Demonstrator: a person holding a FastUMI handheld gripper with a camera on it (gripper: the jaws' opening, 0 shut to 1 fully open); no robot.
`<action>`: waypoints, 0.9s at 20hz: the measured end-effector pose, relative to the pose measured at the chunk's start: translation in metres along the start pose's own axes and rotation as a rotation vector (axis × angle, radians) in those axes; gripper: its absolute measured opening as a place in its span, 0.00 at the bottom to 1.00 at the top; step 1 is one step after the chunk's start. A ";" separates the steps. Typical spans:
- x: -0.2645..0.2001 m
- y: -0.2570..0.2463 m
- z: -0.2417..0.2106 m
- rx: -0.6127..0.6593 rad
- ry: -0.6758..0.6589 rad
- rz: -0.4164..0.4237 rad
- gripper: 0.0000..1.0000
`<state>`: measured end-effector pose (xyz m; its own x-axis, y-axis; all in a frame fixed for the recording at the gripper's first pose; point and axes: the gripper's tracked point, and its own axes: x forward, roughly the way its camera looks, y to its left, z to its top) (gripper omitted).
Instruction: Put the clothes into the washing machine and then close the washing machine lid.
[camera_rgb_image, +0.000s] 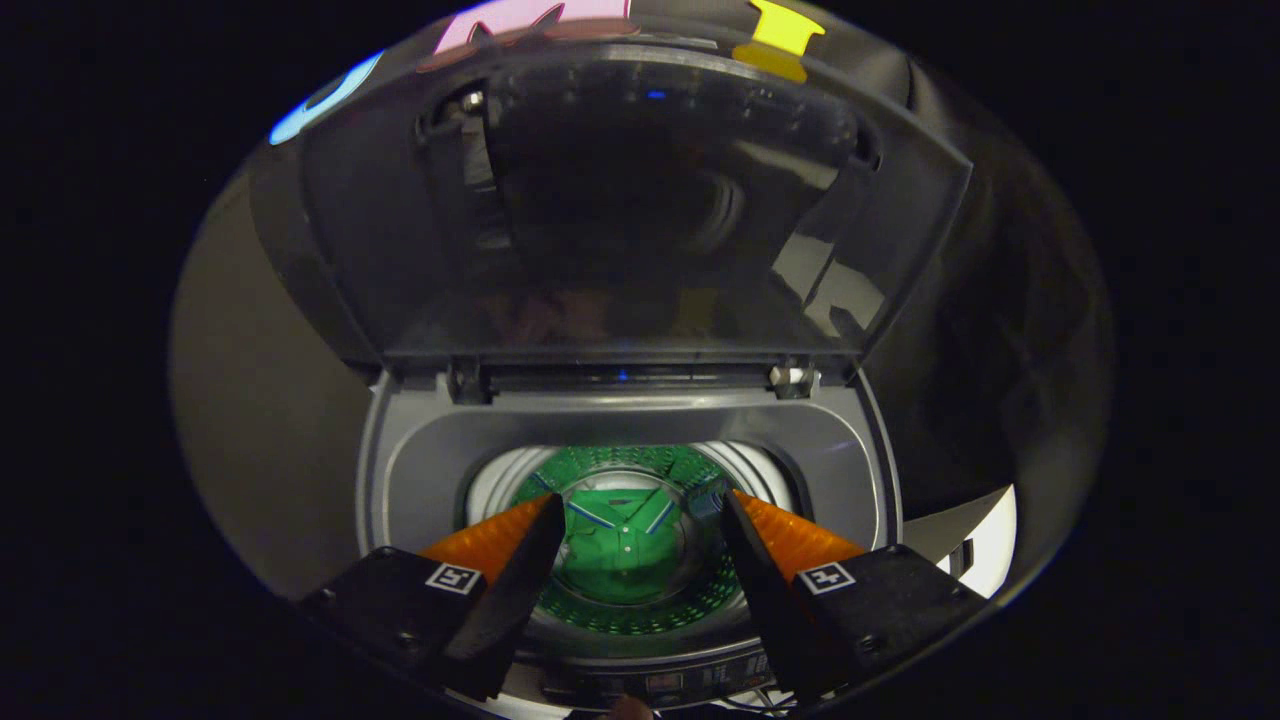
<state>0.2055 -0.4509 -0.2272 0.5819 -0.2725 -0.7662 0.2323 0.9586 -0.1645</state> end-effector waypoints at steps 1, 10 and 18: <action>-0.011 0.000 0.009 -0.008 -0.013 0.006 0.98; -0.118 -0.009 0.124 -0.001 -0.226 -0.003 0.98; -0.147 -0.020 0.236 0.030 -0.356 -0.010 0.98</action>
<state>0.2988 -0.4497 0.0355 0.8134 -0.2988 -0.4991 0.2590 0.9543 -0.1491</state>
